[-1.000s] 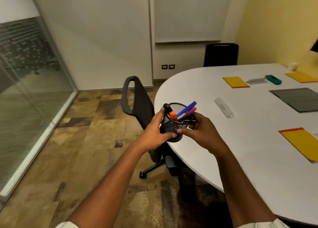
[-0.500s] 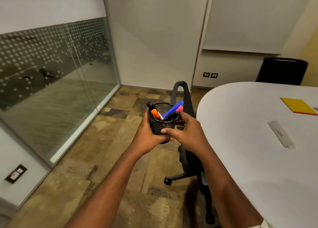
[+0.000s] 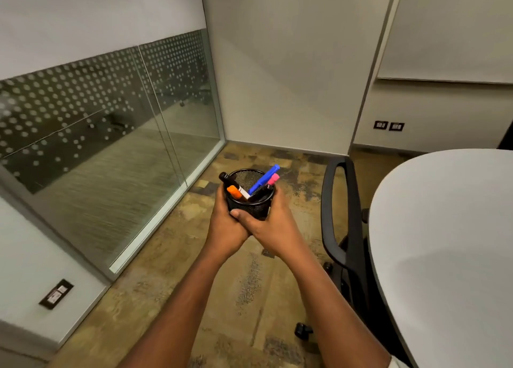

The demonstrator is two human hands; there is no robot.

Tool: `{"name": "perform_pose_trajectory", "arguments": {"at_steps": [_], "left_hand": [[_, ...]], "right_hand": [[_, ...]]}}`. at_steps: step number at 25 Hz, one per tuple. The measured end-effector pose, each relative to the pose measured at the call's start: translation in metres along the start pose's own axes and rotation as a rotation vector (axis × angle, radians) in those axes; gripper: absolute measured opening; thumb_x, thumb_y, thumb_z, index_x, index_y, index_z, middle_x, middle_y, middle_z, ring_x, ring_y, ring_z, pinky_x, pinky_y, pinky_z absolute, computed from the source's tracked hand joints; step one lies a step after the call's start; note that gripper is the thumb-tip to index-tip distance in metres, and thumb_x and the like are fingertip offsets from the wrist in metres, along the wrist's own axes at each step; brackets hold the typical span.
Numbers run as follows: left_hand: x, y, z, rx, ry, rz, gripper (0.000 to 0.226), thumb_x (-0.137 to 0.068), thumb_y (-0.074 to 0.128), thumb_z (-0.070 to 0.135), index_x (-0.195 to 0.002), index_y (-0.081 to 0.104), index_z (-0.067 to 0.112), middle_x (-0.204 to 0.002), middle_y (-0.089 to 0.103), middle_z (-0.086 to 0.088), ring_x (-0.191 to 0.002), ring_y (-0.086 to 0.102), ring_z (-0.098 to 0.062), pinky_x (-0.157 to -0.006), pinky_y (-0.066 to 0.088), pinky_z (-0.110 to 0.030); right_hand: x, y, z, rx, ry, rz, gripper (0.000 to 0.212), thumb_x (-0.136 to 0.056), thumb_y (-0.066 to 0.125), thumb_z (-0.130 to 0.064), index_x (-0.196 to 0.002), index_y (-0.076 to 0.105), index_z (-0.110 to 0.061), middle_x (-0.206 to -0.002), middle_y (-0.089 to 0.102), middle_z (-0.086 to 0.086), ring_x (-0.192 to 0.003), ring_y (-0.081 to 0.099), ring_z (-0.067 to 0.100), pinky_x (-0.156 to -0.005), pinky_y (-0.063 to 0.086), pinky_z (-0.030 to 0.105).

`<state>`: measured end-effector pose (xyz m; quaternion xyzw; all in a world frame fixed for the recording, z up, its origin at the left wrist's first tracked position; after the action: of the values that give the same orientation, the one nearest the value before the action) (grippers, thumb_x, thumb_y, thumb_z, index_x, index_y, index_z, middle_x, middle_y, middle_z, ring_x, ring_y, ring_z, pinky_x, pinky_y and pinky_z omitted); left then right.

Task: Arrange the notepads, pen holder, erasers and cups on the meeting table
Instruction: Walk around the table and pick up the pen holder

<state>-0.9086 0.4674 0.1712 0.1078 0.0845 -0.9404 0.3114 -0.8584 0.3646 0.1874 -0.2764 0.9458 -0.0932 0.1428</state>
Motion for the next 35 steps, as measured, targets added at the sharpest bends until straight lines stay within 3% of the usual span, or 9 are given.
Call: {"name": "perform_pose_trajectory", "arguments": {"at_steps": [6, 9, 13, 18, 22, 27, 29, 32, 35], "left_hand": [[-0.100, -0.005, -0.044, 0.038, -0.001, -0.043, 0.065, -0.072, 0.072, -0.007, -0.119, 0.048, 0.031, -0.102, 0.069, 0.020, -0.094, 0.066, 0.003, -0.075, 0.049, -0.007], [-0.164, -0.006, -0.073, 0.049, 0.014, -0.106, 0.064, -0.072, 0.072, -0.008, -0.118, 0.049, 0.029, -0.101, 0.069, 0.021, -0.094, 0.066, 0.003, -0.076, 0.049, -0.008], [-0.229, -0.005, -0.094, 0.073, 0.018, -0.208, 0.068, -0.073, 0.073, -0.006, -0.115, 0.048, 0.041, -0.104, 0.068, 0.019, -0.097, 0.065, 0.003, -0.077, 0.049, -0.007], [-0.361, 0.009, -0.113, 0.160, -0.022, -0.400, 0.061, -0.075, 0.068, -0.002, -0.116, 0.051, 0.041, -0.107, 0.068, 0.016, -0.101, 0.066, -0.004, -0.079, 0.053, -0.015], [-0.459, 0.062, -0.146, 0.234, -0.072, -0.540, 0.053, -0.065, 0.070, 0.024, -0.107, 0.056, 0.051, -0.104, 0.069, 0.018, -0.096, 0.068, -0.005, -0.070, 0.055, -0.019], [-0.560, 0.139, -0.186, 0.179, -0.069, -0.578, 0.066, -0.069, 0.075, 0.003, -0.117, 0.052, 0.042, -0.104, 0.070, 0.012, -0.094, 0.068, -0.002, -0.062, 0.055, -0.016], [-0.607, 0.185, -0.201, 0.147, -0.092, -0.602, 0.069, -0.070, 0.073, -0.008, -0.123, 0.048, 0.028, -0.105, 0.067, 0.006, -0.091, 0.068, -0.001, -0.060, 0.054, -0.016], [-0.659, 0.240, -0.206, 0.117, -0.056, -0.649, 0.074, -0.068, 0.071, -0.015, -0.120, 0.048, 0.032, -0.107, 0.065, 0.009, -0.090, 0.068, 0.001, -0.061, 0.054, -0.016], [-0.703, 0.289, -0.209, 0.163, -0.094, -0.679, 0.075, -0.068, 0.067, -0.021, -0.123, 0.046, 0.025, -0.105, 0.064, 0.012, -0.087, 0.067, 0.006, -0.062, 0.053, -0.011]], "right_hand": [[-0.102, 0.028, 0.034, -0.042, 0.078, 0.013, 0.088, -0.064, 0.086, -0.037, -0.135, 0.036, -0.024, -0.120, 0.058, -0.015, -0.111, 0.056, 0.001, -0.092, 0.047, 0.020], [-0.158, 0.041, 0.055, -0.031, 0.107, 0.094, 0.084, -0.064, 0.086, -0.036, -0.131, 0.037, -0.027, -0.119, 0.058, -0.014, -0.109, 0.056, 0.002, -0.091, 0.048, 0.020], [-0.215, 0.053, 0.073, -0.026, 0.147, 0.177, 0.074, -0.063, 0.086, -0.037, -0.121, 0.039, -0.037, -0.109, 0.061, -0.022, -0.099, 0.058, -0.010, -0.077, 0.045, 0.004], [-0.327, 0.053, 0.075, -0.013, 0.163, 0.356, 0.075, -0.061, 0.087, -0.038, -0.122, 0.045, -0.031, -0.104, 0.064, -0.020, -0.093, 0.059, -0.014, -0.075, 0.047, 0.006], [-0.422, 0.018, 0.121, -0.016, 0.235, 0.464, 0.074, -0.053, 0.086, -0.044, -0.115, 0.046, -0.039, -0.104, 0.067, -0.015, -0.097, 0.064, -0.001, -0.085, 0.055, 0.031], [-0.523, -0.036, 0.184, -0.097, 0.300, 0.498, 0.068, -0.045, 0.087, -0.046, -0.096, 0.044, -0.060, -0.100, 0.068, -0.016, -0.093, 0.066, 0.000, -0.082, 0.058, 0.035], [-0.570, -0.075, 0.208, -0.102, 0.345, 0.538, 0.067, -0.044, 0.088, -0.042, -0.098, 0.049, -0.053, -0.099, 0.069, -0.014, -0.093, 0.067, 0.002, -0.081, 0.058, 0.037], [-0.624, -0.124, 0.231, -0.086, 0.371, 0.562, 0.073, -0.047, 0.090, -0.034, -0.110, 0.055, -0.033, -0.100, 0.070, -0.009, -0.092, 0.068, 0.006, -0.079, 0.059, 0.039], [-0.669, -0.166, 0.254, -0.101, 0.380, 0.601, 0.078, -0.049, 0.090, -0.023, -0.117, 0.052, -0.029, -0.103, 0.070, -0.008, -0.094, 0.068, 0.005, -0.082, 0.058, 0.039]]}}
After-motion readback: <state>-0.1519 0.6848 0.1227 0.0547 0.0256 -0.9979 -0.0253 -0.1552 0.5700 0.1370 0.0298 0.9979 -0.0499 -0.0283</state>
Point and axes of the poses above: each hand's wrist, its own x-axis away from the middle knuckle, its own y-axis out of the palm, z = x × y, the point moved 3 cm from there along -x, towards the middle knuckle
